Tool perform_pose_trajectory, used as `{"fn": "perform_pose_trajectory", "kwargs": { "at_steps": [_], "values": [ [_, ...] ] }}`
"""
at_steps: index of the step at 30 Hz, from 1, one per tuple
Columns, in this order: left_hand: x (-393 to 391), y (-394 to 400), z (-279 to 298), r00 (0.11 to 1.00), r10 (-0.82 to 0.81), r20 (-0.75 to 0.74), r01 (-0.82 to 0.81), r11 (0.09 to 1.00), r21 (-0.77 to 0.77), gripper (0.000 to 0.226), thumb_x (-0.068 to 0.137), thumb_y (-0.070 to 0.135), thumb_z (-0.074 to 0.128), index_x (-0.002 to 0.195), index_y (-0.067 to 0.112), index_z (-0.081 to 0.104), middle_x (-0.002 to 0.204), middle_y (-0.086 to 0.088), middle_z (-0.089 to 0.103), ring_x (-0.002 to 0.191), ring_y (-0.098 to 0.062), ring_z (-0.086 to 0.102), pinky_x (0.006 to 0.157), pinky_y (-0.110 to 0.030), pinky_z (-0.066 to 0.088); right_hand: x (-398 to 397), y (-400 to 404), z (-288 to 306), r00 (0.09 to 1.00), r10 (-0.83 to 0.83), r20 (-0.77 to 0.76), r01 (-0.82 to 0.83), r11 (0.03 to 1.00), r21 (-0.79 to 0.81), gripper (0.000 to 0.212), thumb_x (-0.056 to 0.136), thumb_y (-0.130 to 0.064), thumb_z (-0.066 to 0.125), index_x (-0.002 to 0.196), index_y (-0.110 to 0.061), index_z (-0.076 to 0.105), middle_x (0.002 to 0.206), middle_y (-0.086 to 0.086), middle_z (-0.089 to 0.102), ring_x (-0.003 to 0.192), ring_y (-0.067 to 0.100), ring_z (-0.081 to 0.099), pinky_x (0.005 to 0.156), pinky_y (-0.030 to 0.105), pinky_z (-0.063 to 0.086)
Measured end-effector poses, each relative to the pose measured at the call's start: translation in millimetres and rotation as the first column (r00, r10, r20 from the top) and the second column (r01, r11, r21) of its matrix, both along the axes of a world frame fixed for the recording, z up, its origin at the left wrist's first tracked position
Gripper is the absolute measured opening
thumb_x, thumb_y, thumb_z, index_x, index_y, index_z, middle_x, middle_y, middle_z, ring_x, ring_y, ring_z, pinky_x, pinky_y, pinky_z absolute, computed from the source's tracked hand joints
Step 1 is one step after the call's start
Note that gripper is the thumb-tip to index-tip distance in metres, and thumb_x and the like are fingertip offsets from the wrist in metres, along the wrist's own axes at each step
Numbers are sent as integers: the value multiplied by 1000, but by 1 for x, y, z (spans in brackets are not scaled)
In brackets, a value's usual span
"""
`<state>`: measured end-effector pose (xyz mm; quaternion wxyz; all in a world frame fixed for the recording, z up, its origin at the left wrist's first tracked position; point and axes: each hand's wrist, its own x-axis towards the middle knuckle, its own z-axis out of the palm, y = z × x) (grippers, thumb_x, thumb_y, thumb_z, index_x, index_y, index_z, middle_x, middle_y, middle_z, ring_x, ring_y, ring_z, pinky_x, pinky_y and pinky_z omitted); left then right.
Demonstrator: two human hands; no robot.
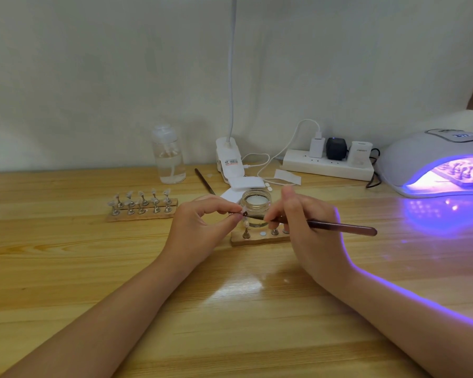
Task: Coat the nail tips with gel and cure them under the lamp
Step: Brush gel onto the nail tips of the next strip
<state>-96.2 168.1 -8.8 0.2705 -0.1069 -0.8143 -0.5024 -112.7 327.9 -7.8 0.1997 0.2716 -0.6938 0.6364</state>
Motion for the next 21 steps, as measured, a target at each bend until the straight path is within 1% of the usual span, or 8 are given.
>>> {"fn": "perform_pose_trajectory", "kwargs": {
  "at_steps": [2,5,7,9,14,16,18,21],
  "values": [
    [1,1,0,1000,3,-6,-3,1000,-3,21,71,4,74,77,24,70,77,2,69,78,-14,61,76,-15,46,0,0,0,1000,12,16,-12,1000,-14,42,89,-31,42,56,-17,64,50,-7,59,52,4,57,55,15,42],
    [1,1,1,1000,6,-3,-6,1000,11,19,70,7,75,73,25,70,76,4,69,76,-13,61,75,-13,45,0,0,2,998,10,66,-4,997,-83,44,87,-32,42,52,-16,63,50,0,60,49,8,56,54,21,46],
    [1,1,1,1000,7,6,-7,1000,19,19,70,6,75,73,24,70,76,3,69,77,-13,61,75,-12,45,0,1,2,999,-14,40,17,995,-97,43,88,-30,41,54,-17,62,49,-1,58,48,4,53,51,15,42],
    [1,1,1,1000,8,12,-8,1000,20,19,70,4,75,74,22,70,76,2,69,77,-14,61,75,-13,46,0,1,3,999,-36,-1,36,997,-67,41,90,-28,40,58,-17,62,52,-4,57,50,1,52,50,11,38],
    [1,1,1,1000,5,17,-5,1000,23,21,70,4,75,73,24,70,76,2,69,76,-13,60,74,-13,45,-1,0,2,999,-33,6,33,999,17,41,91,-33,41,66,-12,65,59,-7,60,54,0,54,54,10,37],
    [1,1,0,1000,13,16,-13,1000,18,23,70,4,75,72,26,69,75,4,69,75,-11,60,73,-10,44,-1,-1,1,1000,-18,5,18,1000,13,43,91,-36,43,66,-10,66,59,-6,61,53,-1,54,54,9,37],
    [1,1,0,1000,21,16,-21,1000,11,24,70,4,75,72,27,69,75,7,68,74,-8,59,72,-8,43,0,-1,1,1000,-7,15,7,1000,1,43,91,-34,43,63,-10,66,57,-5,61,53,0,55,54,9,37],
    [1,1,0,1000,28,14,-28,1000,5,26,70,3,75,72,28,69,75,6,68,73,-6,59,71,-7,43,0,0,1,999,14,47,-12,1000,-27,42,88,-32,42,59,-13,65,53,-5,61,53,3,57,54,12,40]
  ]
}}
